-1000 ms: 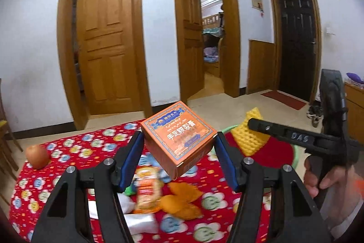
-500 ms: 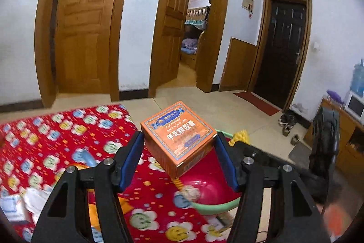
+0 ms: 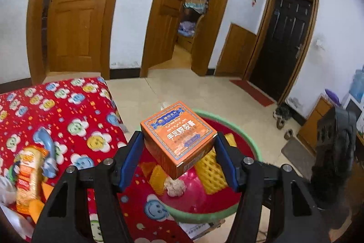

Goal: Collect trash
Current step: 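Carry the orange box and foam net over the red basin with both tools, then open the right tool to drop the foam net while the left tool drops the box into the basin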

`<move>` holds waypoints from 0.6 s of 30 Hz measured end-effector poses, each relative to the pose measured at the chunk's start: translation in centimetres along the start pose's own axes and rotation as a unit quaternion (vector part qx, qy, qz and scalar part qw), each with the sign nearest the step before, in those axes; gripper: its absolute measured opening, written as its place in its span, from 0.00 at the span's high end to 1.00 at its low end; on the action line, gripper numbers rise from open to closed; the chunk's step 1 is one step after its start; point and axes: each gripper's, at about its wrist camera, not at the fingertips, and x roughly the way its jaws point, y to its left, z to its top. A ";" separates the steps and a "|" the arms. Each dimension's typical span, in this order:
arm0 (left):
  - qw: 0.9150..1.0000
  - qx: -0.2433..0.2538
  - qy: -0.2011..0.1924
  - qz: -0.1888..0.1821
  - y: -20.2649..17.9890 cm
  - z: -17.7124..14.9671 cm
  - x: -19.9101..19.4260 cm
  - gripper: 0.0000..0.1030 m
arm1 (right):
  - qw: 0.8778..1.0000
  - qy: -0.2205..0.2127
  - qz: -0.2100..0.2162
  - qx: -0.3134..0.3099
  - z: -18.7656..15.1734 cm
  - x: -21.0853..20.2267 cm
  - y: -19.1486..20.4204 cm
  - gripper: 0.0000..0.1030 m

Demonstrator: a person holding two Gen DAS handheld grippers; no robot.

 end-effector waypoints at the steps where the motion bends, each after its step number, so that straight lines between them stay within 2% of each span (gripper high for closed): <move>1: 1.000 -0.001 0.007 -0.003 -0.1 -0.1 0.2 0.38 | 1.000 0.004 -0.001 -0.003 -0.2 0.3 0.0 0.70; 8: 1.000 0.003 0.006 -0.008 -0.4 -0.4 0.2 0.38 | 0.999 0.029 -0.014 -0.011 -1.1 1.5 -0.1 0.70; 18: 1.000 0.006 0.002 -0.007 -0.5 -0.5 -0.1 0.38 | 0.999 0.034 -0.010 -0.011 -1.5 1.0 0.4 0.70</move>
